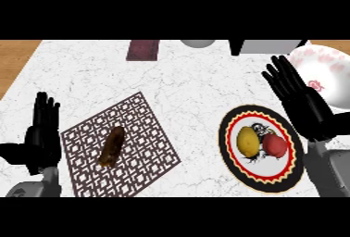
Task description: Pick the lemon from the plate and place it in the bowl
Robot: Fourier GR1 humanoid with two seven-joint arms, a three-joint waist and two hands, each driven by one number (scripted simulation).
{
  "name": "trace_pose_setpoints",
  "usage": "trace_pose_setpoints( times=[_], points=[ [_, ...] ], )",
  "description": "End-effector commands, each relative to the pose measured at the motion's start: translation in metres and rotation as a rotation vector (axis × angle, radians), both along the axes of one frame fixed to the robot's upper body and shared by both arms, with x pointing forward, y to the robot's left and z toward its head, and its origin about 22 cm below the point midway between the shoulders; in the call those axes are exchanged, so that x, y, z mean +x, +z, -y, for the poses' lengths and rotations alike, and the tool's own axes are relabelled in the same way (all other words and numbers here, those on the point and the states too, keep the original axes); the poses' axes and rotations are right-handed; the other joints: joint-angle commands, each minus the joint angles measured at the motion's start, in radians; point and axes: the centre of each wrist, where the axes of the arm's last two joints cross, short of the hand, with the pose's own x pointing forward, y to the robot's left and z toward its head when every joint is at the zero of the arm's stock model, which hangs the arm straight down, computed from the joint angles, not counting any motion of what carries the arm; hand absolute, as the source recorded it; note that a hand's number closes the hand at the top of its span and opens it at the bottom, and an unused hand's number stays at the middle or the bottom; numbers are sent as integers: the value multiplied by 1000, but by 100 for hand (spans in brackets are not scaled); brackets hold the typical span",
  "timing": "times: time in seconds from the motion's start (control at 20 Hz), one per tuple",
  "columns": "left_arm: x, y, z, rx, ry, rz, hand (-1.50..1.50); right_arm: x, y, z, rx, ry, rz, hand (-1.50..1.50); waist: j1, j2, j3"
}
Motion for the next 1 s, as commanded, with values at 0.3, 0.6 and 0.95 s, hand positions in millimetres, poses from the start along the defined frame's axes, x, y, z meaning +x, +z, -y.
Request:
trace_pose_setpoints(
  times=[0.3, 0.6, 0.95],
  points=[
    [3, 22, -23, 180, -82, -69, 0, -22, 45, 91, -833, -377, 33, 150, -117, 48, -55],
    [-6, 28, -35, 194, -125, -162, 0, -79, -22, 70, -799, -789, -91, -150, -126, 6, -14],
    [1, 48, -48, 202, -167, -159, 0, -149, -17, 4, -857, -872, -131, -150, -75, 24, -17]
  ],
)
